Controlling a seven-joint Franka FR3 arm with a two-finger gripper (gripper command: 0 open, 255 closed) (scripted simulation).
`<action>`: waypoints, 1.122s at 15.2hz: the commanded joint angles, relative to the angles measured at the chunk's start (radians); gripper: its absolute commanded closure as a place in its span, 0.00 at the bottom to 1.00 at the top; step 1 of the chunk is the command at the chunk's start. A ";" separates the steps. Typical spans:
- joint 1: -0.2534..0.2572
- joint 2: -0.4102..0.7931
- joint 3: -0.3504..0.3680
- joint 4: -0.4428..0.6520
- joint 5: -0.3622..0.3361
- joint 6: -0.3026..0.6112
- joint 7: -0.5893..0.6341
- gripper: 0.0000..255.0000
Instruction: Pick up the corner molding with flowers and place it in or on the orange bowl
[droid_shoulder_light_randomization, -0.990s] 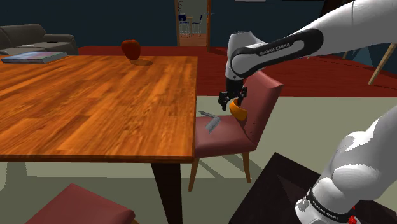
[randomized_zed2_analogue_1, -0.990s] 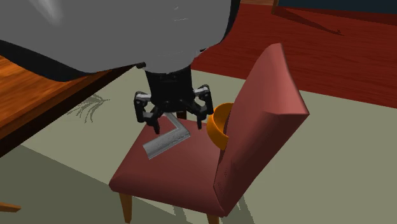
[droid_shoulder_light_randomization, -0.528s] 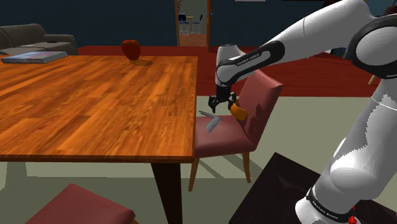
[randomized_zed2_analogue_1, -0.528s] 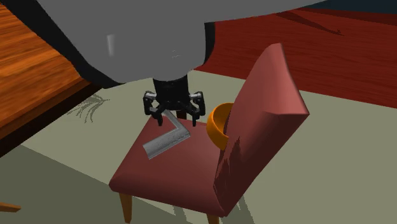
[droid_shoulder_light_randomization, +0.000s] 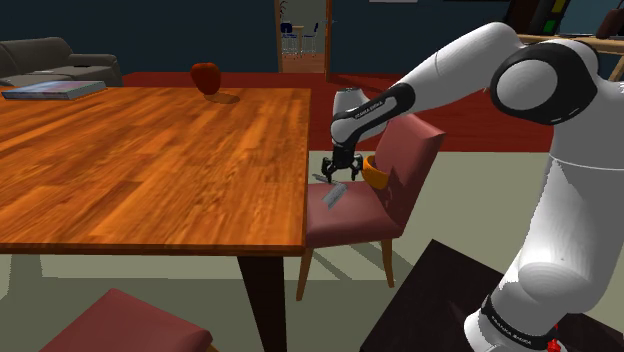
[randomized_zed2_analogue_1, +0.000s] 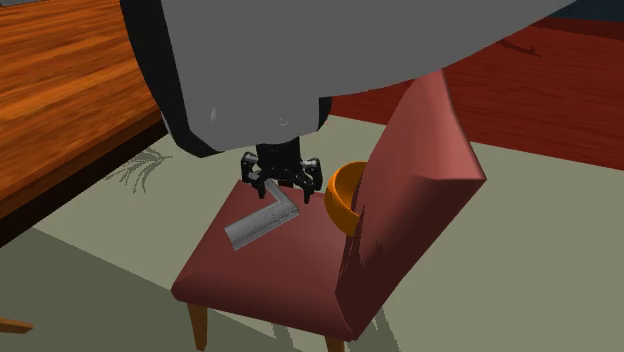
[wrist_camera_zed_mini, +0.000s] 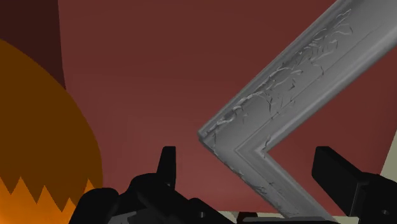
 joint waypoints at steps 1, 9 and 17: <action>0.000 0.015 0.000 -0.009 0.001 0.025 0.002 0.00; -0.001 0.036 0.000 -0.018 0.002 0.055 0.001 0.00; -0.001 0.037 0.000 -0.018 0.002 0.055 0.001 1.00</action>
